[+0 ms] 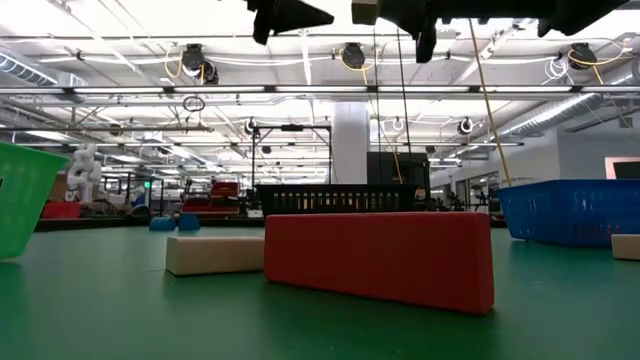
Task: Sort & place blocks by color
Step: Put the right brown block into the green bin
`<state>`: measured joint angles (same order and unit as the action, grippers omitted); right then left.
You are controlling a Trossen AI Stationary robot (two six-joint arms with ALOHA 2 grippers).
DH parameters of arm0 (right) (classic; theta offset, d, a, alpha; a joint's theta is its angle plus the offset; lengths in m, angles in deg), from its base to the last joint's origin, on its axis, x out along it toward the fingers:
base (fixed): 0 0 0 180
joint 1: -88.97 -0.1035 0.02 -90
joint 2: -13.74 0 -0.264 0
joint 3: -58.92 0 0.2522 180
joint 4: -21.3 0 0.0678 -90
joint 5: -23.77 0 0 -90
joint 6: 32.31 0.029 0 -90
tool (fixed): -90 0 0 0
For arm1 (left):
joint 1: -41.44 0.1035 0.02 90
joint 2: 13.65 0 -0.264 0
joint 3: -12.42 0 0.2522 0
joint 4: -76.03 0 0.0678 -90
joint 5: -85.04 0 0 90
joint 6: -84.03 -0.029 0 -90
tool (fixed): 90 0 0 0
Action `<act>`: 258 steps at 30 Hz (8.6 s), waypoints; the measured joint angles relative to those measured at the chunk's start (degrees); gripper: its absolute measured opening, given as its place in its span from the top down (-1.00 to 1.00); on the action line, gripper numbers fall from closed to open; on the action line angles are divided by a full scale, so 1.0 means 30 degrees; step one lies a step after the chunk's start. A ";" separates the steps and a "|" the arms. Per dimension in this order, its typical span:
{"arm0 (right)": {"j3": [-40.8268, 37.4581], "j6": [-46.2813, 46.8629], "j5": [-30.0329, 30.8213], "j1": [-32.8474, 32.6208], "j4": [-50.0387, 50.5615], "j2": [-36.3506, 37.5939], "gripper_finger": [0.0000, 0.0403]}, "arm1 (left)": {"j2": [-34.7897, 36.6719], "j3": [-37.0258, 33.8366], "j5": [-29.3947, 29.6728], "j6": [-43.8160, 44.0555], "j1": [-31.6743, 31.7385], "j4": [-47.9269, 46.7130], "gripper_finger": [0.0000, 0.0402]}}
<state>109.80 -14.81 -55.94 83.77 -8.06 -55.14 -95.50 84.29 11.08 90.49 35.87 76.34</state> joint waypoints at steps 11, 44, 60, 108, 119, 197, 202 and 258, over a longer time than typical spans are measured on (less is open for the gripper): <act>0.0000 -0.3844 -0.3158 0.1903 -0.1529 0.0015 0.42 | -0.0119 0.0020 -0.1532 0.0257 0.1358 0.2033 -0.26; 0.2215 -0.3558 -0.5185 0.2398 -0.2377 -0.2675 0.42 | -0.1326 0.0013 -0.4016 0.0703 0.1706 0.3465 -0.22; 0.2229 0.0910 -0.8768 0.2614 0.0126 -0.1958 0.11 | -0.1348 0.0006 -0.5882 0.3108 0.1656 0.3193 0.34; 0.2178 2.1041 -0.8952 -0.7108 2.1804 0.0395 -0.03 | -0.1311 0.0020 -1.1188 1.8558 -0.9558 -1.8218 0.34; 0.2178 2.1516 -0.8864 -0.8041 2.2905 -0.1086 -0.03 | -0.1319 0.0020 -1.0308 1.8893 -0.9849 -1.8203 0.21; 0.2839 2.5789 -0.6544 -1.0060 2.1653 -0.8116 0.29 | -0.1326 0.0006 -0.8562 1.3385 -0.6898 -1.9186 0.29; 0.2799 2.4720 -0.6308 -1.0053 2.0985 -0.7852 0.48 | -0.1326 0.0006 -0.7067 1.3385 -0.6867 -1.9050 0.29; 0.2761 0.8738 0.1972 -0.8186 1.3547 -0.5506 -0.07 | -0.1326 0.0013 -0.6884 1.0110 -0.3015 -1.2634 0.29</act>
<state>118.08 11.41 -50.02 59.21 32.59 -71.66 -99.47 84.33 -9.57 120.82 26.82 38.44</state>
